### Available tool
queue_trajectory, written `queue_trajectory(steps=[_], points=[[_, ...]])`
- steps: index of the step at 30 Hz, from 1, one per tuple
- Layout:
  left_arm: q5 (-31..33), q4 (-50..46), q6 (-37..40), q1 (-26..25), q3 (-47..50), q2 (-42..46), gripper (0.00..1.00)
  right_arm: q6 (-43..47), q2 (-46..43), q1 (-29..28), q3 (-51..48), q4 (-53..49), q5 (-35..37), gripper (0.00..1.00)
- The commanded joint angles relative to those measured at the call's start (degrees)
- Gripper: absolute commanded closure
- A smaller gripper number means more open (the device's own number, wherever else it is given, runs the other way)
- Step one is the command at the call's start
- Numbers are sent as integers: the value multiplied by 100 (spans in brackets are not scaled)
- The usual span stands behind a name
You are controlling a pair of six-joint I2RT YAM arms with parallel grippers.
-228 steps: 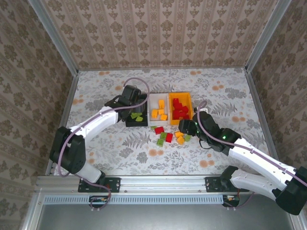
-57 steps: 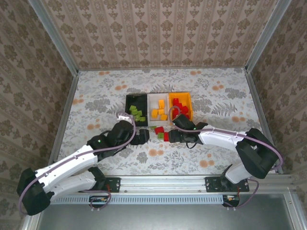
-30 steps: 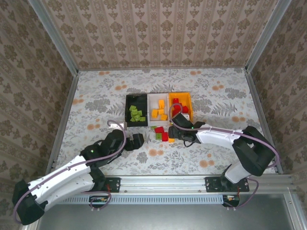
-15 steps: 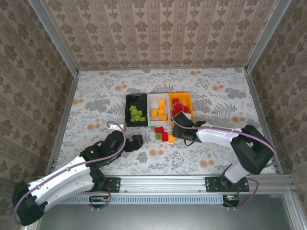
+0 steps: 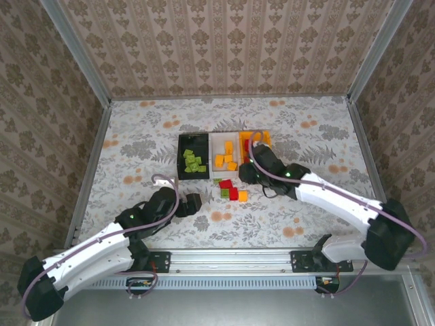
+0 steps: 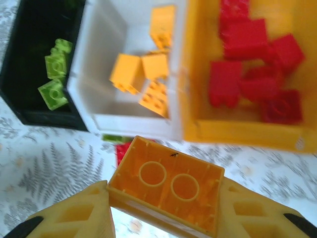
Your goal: Sort the legos into containers by color
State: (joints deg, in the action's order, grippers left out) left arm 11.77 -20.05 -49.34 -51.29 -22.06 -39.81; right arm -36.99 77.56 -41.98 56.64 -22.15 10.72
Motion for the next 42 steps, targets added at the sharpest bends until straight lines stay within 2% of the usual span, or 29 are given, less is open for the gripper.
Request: queue_trajectory(steps=[1, 6, 11, 13, 15, 17, 21, 25, 30, 36, 42], points=[[-91, 61, 7, 35, 75, -35, 1, 360, 958, -36, 759, -27, -8, 65], [-161, -35, -49, 35, 78, -84, 1, 449, 2394, 78, 2078, -154, 203, 65], [-180, -79, -84, 28, 108, -77, 1, 469, 3286, 190, 2967, -400, 224, 62], [-193, -74, -87, 23, 120, -89, 1, 490, 3488, 190, 3210, -514, 229, 57], [-204, -69, -84, 30, 124, -97, 1, 474, 3568, 190, 3324, -570, 207, 45], [-202, -61, -69, 20, 121, -98, 1, 460, 3519, 190, 3295, -530, 172, 38], [-241, 44, 5, 17, 68, -190, 2, 457, 3133, 191, 3060, -436, 184, 32], [-284, 173, 105, 15, -88, -456, 3, 383, 2515, 181, 2565, -297, 158, 30], [-432, 606, 284, -86, -349, -1040, 3, 179, 1465, 139, 1369, 71, 124, 29], [-607, 1382, 551, -302, -990, -2442, 11, -126, 151, 141, -97, 196, 259, 29], [-384, 1749, 919, -539, -1906, -3934, 13, -281, -993, 172, -900, 37, 345, 29]])
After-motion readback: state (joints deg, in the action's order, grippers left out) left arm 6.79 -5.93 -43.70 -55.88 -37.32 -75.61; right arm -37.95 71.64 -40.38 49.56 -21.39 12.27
